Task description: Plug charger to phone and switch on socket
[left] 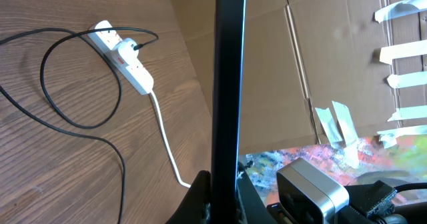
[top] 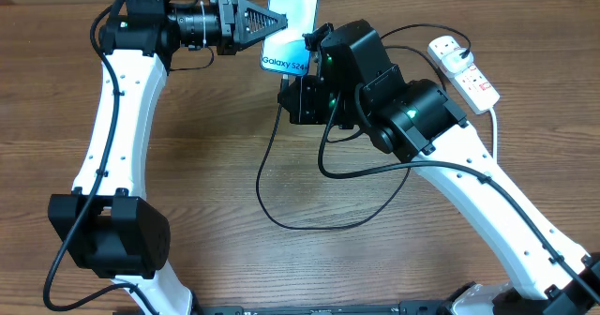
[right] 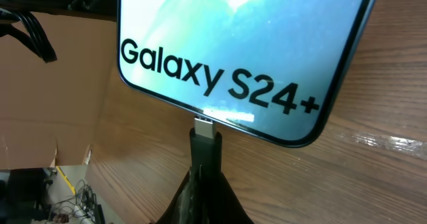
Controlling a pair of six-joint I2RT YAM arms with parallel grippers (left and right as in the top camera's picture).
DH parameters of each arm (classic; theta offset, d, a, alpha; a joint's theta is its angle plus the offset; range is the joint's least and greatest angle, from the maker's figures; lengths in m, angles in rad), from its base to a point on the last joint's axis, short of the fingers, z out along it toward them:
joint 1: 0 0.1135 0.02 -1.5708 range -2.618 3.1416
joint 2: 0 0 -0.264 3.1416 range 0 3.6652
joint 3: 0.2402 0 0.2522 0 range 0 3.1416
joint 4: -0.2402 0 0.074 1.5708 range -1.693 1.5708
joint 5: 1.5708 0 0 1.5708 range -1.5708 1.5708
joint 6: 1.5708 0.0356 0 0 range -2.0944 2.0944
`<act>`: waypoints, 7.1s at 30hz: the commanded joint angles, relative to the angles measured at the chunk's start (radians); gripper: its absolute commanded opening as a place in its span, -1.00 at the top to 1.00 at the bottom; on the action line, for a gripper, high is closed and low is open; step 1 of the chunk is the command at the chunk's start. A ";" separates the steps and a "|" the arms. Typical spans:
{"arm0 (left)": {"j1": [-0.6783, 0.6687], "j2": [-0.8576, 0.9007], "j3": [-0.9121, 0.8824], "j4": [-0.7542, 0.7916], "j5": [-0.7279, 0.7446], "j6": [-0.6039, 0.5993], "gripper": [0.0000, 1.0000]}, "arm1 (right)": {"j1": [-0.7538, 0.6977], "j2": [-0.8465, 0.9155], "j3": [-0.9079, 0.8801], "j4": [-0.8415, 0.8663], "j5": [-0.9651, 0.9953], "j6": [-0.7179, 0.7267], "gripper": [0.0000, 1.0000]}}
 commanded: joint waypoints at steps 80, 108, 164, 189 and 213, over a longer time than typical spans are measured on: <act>-0.001 -0.003 0.011 -0.049 0.072 0.135 0.92 | 0.002 0.021 0.006 0.013 0.010 0.003 0.93; -0.001 -0.003 0.011 -0.061 0.071 0.156 0.92 | 0.002 0.021 0.006 0.037 0.078 0.056 0.93; -0.001 -0.003 0.011 -0.156 0.024 0.251 0.92 | -0.031 0.021 0.008 0.089 0.116 0.120 0.93; 0.041 -0.003 0.011 -0.343 -0.708 0.236 0.92 | -0.031 0.024 0.006 -0.032 0.135 0.103 -0.33; 0.047 0.010 0.010 -0.565 -1.339 0.070 0.92 | 0.012 0.544 0.501 -0.362 0.128 0.071 -0.41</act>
